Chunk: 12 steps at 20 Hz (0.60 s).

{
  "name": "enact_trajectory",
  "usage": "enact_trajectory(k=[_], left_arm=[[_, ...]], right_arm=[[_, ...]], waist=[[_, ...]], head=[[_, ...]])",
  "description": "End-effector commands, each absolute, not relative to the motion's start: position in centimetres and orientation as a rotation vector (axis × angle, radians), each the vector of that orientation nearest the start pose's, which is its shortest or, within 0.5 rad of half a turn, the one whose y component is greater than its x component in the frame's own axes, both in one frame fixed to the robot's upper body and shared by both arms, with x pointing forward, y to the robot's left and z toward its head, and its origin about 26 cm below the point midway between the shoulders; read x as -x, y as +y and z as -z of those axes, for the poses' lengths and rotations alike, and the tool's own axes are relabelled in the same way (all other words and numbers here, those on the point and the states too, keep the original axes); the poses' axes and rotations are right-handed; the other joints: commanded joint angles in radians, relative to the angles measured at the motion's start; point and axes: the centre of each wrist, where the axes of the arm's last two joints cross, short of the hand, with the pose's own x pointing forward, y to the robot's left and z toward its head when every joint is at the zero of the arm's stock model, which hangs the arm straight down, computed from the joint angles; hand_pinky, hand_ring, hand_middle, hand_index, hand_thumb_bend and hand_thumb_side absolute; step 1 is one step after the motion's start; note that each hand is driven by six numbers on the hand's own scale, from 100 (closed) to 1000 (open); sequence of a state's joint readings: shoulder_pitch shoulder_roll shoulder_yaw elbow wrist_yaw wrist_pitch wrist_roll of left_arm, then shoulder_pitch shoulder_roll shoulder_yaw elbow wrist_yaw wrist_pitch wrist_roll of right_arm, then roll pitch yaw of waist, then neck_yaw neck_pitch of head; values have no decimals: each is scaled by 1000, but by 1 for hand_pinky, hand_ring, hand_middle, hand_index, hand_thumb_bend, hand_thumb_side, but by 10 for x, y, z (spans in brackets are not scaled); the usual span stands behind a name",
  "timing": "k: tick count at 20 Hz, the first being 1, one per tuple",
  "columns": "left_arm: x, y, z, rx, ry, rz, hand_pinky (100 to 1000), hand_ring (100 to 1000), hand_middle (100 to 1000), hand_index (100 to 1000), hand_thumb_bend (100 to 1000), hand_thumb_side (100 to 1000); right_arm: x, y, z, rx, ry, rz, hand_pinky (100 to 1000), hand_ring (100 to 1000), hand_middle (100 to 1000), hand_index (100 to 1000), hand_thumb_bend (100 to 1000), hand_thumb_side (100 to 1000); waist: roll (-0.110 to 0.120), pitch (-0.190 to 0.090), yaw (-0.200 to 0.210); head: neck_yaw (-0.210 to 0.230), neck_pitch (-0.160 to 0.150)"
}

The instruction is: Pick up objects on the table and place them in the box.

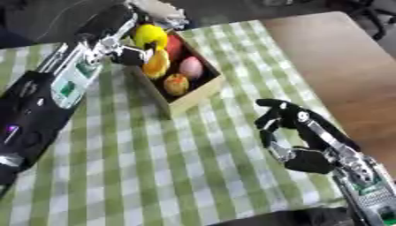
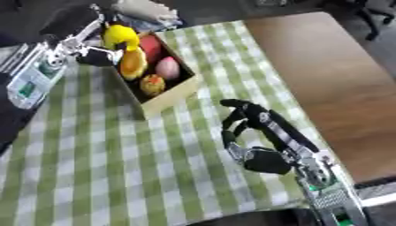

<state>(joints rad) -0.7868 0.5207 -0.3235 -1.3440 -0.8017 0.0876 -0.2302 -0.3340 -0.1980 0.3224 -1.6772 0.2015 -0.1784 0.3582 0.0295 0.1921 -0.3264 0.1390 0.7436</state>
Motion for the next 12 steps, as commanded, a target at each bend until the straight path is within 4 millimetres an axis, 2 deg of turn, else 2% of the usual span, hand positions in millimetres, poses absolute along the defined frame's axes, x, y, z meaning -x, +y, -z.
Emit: enact_trajectory(k=[1,2,3,4,7,10,11,12], left_arm=[[-429,233,-203,-1045,-1547,1442,666,628,660,776,264,250],[-430,234,-199,-1043,-1522,1461,676,645,678,787,282,282],[-431,236,-195,-1046,-1499,1477,703,691,727,816,349,384],[-431,238,-194,-1053,-1483,1485,718,712,750,832,383,446],[-428,248,-203,-1101,-1488,1460,734,742,786,850,409,536],[-413,257,-220,-1134,-1557,1428,733,740,785,844,385,534],[-405,261,-230,-1147,-1599,1407,723,722,766,829,308,486],[-394,266,-240,-1159,-1649,1376,717,711,755,824,281,468]], right_arm=[[-329,-165,-108,-213,-1996,-1074,569,725,571,909,100,342],[-329,-165,-108,-213,-1995,-1074,569,725,571,909,100,343],[-329,-166,-108,-213,-1995,-1075,569,725,570,909,100,341],[-329,-166,-107,-212,-1994,-1075,569,725,571,909,100,340],[-330,-167,-107,-204,-1991,-1075,568,727,570,909,100,339],[-330,-170,-107,-189,-1989,-1071,568,727,570,909,100,337],[-330,-172,-107,-182,-1988,-1066,568,727,570,909,100,342],[-331,-173,-107,-174,-1988,-1062,567,727,570,909,100,346]], waist=[[-3,-4,0],[-2,-4,0],[-2,-4,1],[-2,-4,2],[-1,-5,11],[-1,-6,25],[0,-6,33],[1,-6,42]], head=[[1,-4],[0,-4],[-1,-4],[-3,-5],[-8,-7],[-17,-9],[-20,-9],[-21,-9]])
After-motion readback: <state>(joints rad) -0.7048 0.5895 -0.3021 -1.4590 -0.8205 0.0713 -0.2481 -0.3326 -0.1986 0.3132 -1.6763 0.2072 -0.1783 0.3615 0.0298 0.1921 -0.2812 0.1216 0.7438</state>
